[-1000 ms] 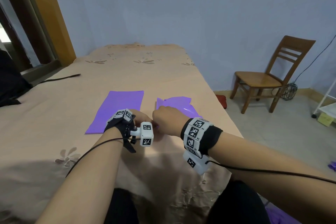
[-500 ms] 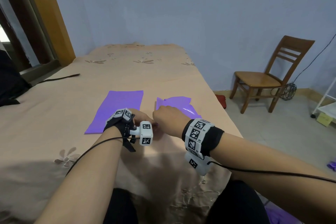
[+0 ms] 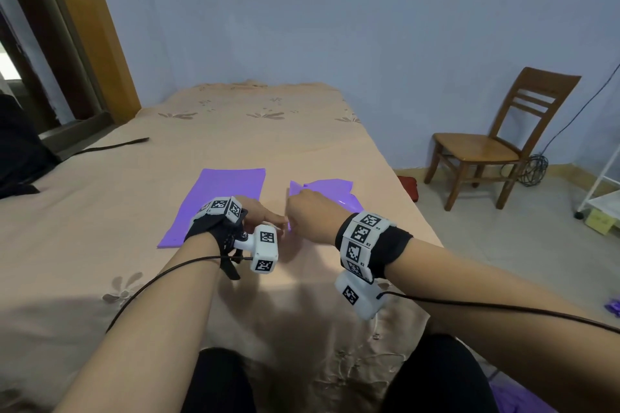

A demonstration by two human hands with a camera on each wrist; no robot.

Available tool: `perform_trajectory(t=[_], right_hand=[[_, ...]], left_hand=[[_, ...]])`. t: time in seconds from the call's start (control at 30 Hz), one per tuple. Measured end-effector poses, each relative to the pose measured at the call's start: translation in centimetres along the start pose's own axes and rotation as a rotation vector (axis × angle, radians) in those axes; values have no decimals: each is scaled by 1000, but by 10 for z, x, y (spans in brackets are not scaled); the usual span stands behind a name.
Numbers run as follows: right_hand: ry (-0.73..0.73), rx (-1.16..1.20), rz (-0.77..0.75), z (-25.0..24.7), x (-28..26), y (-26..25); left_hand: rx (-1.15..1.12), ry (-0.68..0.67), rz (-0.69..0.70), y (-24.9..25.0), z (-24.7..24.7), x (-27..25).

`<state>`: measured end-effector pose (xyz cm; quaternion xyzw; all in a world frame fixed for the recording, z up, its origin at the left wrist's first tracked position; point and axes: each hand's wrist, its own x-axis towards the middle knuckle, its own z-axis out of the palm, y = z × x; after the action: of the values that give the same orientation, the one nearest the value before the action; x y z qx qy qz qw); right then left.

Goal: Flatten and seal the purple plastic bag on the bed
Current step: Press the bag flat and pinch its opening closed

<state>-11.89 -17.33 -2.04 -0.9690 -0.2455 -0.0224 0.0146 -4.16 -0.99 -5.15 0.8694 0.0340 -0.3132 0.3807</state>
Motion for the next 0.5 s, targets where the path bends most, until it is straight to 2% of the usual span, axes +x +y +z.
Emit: perform_trajectory(t=[0.13,0.27,0.5], right_hand=[[-7,88,50,0,6,6],[-15,130,83,-1,6,8],[-1,166,89,-1,4,9]], left_hand=[[-32,-19,233,8,-2,-18],[84,-33,256,10,1,-22],[118,33,230,6,6,-11]])
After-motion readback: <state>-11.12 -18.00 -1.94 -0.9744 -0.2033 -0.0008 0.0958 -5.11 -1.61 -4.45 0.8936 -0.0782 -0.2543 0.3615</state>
